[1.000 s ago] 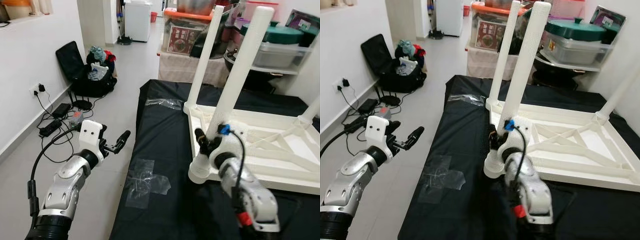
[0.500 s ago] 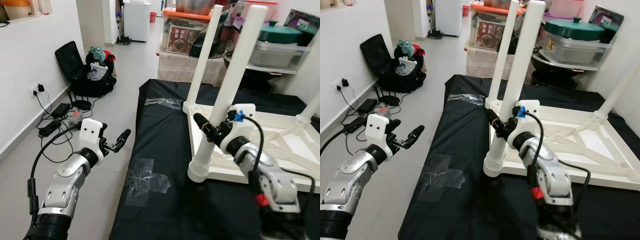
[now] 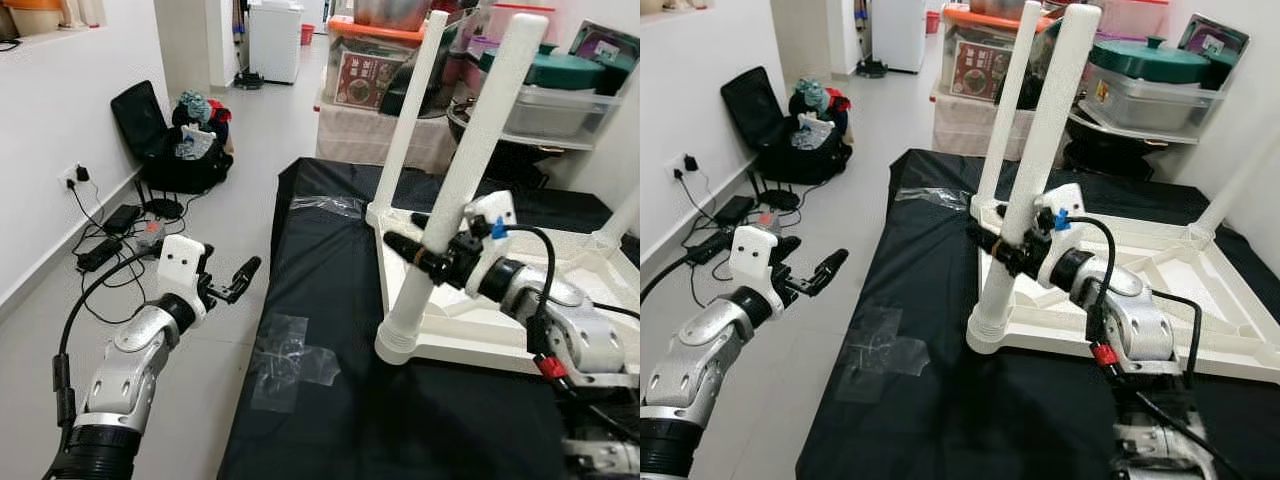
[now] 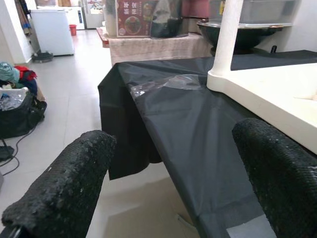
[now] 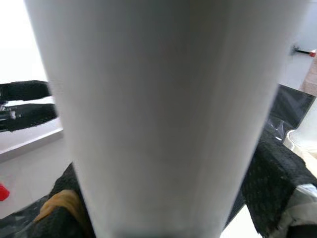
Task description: Building children table
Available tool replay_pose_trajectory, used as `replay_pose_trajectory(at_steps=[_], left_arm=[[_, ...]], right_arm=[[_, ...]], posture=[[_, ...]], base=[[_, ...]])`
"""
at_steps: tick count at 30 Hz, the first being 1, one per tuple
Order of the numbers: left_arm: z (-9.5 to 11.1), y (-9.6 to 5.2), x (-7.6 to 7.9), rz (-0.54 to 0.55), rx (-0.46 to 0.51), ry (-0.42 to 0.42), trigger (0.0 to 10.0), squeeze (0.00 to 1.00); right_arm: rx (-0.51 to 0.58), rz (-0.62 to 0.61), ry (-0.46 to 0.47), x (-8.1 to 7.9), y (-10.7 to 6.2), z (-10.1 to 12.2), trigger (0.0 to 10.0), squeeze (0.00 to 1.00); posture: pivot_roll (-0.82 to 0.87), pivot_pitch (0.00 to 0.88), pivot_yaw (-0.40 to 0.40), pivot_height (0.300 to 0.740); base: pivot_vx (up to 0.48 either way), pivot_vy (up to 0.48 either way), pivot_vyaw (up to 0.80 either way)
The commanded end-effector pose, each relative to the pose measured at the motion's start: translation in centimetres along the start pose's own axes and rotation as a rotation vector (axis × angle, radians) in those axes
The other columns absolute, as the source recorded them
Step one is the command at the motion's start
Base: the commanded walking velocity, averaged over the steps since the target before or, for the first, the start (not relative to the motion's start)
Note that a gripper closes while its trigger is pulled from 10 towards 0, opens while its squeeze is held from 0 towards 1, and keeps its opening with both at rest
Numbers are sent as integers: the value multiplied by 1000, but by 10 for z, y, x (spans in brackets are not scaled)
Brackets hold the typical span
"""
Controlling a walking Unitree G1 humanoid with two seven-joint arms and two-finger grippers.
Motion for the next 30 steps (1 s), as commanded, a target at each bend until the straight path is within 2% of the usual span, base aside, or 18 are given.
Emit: replay_pose_trajectory(at_steps=[1,2,3,4,5,13,15,17,18,20,21,22,23,25,26,28,29,30], left_arm=[[0,0,2,-14,-4,23,10000,0],[0,0,2,-14,-4,23,10000,0],[0,0,2,-14,-4,24,10000,0],[0,1,2,-14,-5,24,10000,0],[0,0,3,-16,-7,24,10000,0],[-1,1,3,-24,-11,24,10000,0],[-1,2,3,-24,-9,24,10000,0],[-1,2,3,-23,-7,24,10000,0],[-2,1,3,-20,-8,24,10000,0],[-2,1,3,-20,-8,24,10000,0],[-3,0,3,-18,-10,23,10000,0],[-3,0,3,-18,-10,23,10000,0],[-5,-1,3,-16,-12,23,10000,0],[-5,-1,3,-16,-12,23,10000,0],[-6,-2,3,-15,-15,22,10000,0],[-6,-2,3,-15,-15,22,10000,0],[-6,-1,3,-17,-17,20,10000,0],[-6,-1,3,-17,-17,20,10000,0]], right_arm=[[5,8,-11,2,0,3,6941,0],[5,8,-11,2,0,3,6941,0],[-9,-77,15,16,3,-1,0,0],[-13,-150,39,27,4,-3,0,0],[-5,-194,57,30,5,-3,0,0],[52,-269,77,29,4,5,0,0],[38,-489,103,38,-7,-1,0,0],[23,-597,118,42,-16,-7,0,0],[8,-693,97,41,-26,-15,0,0],[8,-693,97,41,-26,-15,0,0],[4,-759,81,36,-34,-21,0,0],[4,-759,81,36,-34,-21,0,0],[-3,-829,32,28,-44,-26,0,0],[-3,-829,32,28,-44,-26,0,0],[-12,-890,40,17,-52,-35,0,0],[-12,-890,40,17,-52,-35,0,0],[37,-836,107,3,-43,-36,0,0],[37,-836,107,3,-43,-36,0,0]], posture=[[95,0,-120,740],[95,0,-120,740],[99,0,-122,740],[99,0,-121,740],[97,0,-119,740],[85,0,-109,740],[78,0,-111,740],[77,0,-112,740],[78,0,-114,740],[78,0,-114,740],[76,0,-113,740],[76,0,-113,740],[76,0,-114,740],[76,0,-114,740],[75,0,-110,740],[75,0,-110,740],[58,0,-96,740],[58,0,-96,740]], base=[[0,0,0],[0,0,0],[0,0,0],[0,0,0],[0,0,0],[0,0,0],[0,0,0],[0,0,0],[0,0,0],[0,0,0],[0,0,0],[0,0,0],[0,0,0],[0,0,0],[0,0,0],[0,0,0],[0,0,0],[0,0,0]])
Point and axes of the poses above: a point about 5 cm out from each wrist's last joint towards the gripper, its own y axis pointing out of the wrist towards the gripper, its own z axis along the axis of the wrist's last joint, x = y × z, the point moved 6 cm from there along y, pointing out of the wrist towards the gripper, and after that the axes turned 4 degrees about -y, right-handed, at the moved point
